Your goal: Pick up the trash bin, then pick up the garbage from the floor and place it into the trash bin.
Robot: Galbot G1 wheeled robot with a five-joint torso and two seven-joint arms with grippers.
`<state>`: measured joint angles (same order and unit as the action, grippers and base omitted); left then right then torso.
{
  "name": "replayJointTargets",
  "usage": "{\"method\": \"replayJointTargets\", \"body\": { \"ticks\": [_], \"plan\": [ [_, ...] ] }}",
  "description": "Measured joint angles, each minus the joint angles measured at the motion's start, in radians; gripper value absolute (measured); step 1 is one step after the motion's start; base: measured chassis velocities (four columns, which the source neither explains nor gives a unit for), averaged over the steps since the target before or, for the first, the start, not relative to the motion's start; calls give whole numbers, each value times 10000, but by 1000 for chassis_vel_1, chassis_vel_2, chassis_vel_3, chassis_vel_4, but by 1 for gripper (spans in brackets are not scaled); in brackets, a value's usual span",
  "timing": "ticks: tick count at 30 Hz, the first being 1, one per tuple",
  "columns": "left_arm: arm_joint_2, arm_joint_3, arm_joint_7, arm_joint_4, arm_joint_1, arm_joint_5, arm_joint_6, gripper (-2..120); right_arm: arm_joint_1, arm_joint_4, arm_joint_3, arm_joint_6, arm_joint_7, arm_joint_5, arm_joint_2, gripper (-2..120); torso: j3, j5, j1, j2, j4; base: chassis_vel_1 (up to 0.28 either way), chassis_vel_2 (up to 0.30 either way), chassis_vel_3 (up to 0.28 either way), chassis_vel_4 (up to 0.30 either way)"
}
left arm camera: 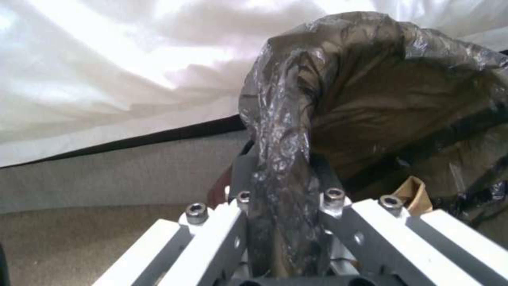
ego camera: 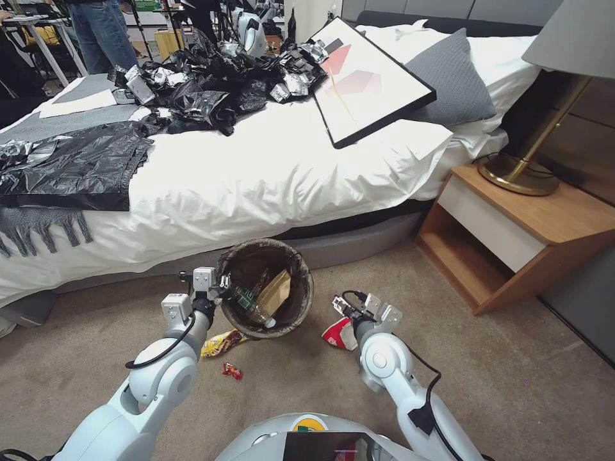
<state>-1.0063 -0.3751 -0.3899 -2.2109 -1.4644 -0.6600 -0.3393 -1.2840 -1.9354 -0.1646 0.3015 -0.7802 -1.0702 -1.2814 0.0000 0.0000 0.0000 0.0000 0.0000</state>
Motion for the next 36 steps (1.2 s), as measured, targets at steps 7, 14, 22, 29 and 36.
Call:
{"method": "replayJointTargets", "body": {
  "ticks": [7, 14, 22, 29, 36],
  "plan": [
    [40, -2, -3, 0, 11, -24, 0, 5, -30, 118, 41, 25, -186, 2, -8, 100, 0, 0, 0, 0, 0, 0, 0, 0, 0],
    [53, -4, -7, -2, 24, -34, -1, 5, -74, 307, 143, 183, -640, 121, -54, 100, 0, 0, 0, 0, 3, 0, 0, 0, 0],
    [60, -14, -6, -37, 22, -47, 0, 5, 47, 1122, 103, 324, -969, 288, -130, 100, 0, 0, 0, 0, -1, 0, 0, 0, 0],
    [55, -14, -2, -62, 9, -47, 6, 5, 629, 2237, 483, 342, -688, 330, -300, 100, 0, 0, 0, 0, 0, 0, 0, 0, 0],
    [68, -43, -2, -72, 23, -62, 20, 5, 1186, 3446, 820, 303, -460, 519, -616, 100, 0, 0, 0, 0, 1, 0, 0, 0, 0]
  ]
}}
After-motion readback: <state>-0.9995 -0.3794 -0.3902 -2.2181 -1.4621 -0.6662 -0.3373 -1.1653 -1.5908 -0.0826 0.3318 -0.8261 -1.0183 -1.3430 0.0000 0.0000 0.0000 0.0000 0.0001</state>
